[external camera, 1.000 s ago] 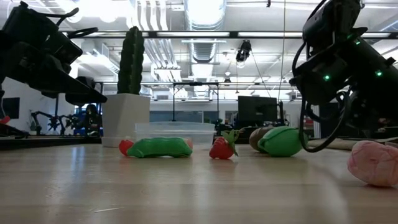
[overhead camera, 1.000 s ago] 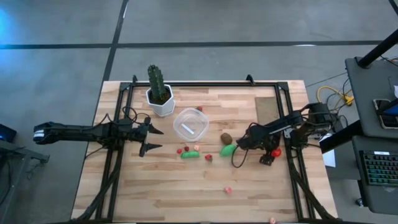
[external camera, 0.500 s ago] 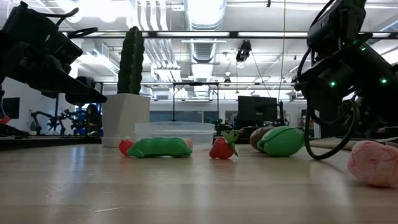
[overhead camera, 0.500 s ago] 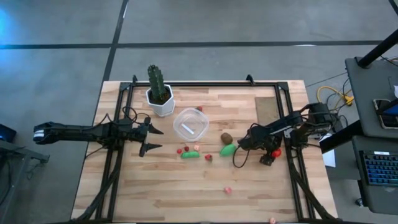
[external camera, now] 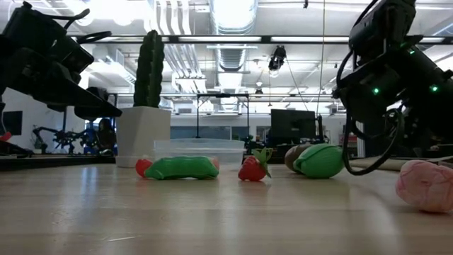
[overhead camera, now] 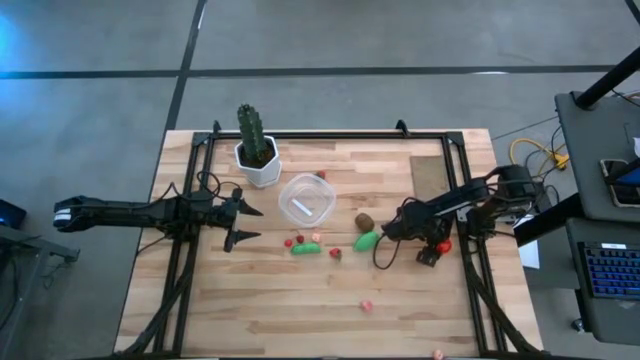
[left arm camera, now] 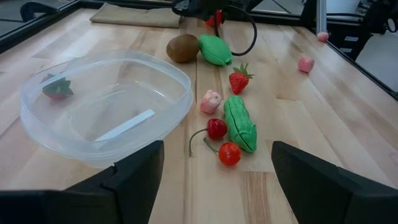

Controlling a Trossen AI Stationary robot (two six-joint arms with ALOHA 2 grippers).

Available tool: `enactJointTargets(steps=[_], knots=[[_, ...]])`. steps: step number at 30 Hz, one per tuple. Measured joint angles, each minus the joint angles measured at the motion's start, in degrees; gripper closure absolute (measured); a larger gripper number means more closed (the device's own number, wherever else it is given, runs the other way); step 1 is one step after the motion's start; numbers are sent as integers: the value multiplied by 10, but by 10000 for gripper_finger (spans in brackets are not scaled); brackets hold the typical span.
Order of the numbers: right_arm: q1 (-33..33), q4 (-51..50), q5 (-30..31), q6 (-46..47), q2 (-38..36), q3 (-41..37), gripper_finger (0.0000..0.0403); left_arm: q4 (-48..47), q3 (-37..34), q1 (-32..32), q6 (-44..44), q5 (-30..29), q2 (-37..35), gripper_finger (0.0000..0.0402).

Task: Pick and placing Produce into tupperware
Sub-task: Put the tomato into the transparent bin

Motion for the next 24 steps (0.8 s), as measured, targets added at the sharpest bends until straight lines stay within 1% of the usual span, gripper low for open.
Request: enactJointTargets(steps=[4,10,12,15,17,20,24], knots=[[0,-5,-12,14,-31,24,131,0,0,0,0,0,0,118],[0,10,-29,45,-111,115,150,0,0,0,0,0,0,118],[0,41,-29,55,-137,152,153,0,0,0,0,0,0,118],[0,116,-22,73,-162,206,149,0,0,0,0,0,0,118],[-3,163,-3,82,-164,238,143,0,0,0,0,0,0,118],[-14,207,31,71,-144,286,139,0,0,0,0,0,0,118],[-49,221,45,12,-78,340,143,0,0,0,0,0,0,118]])
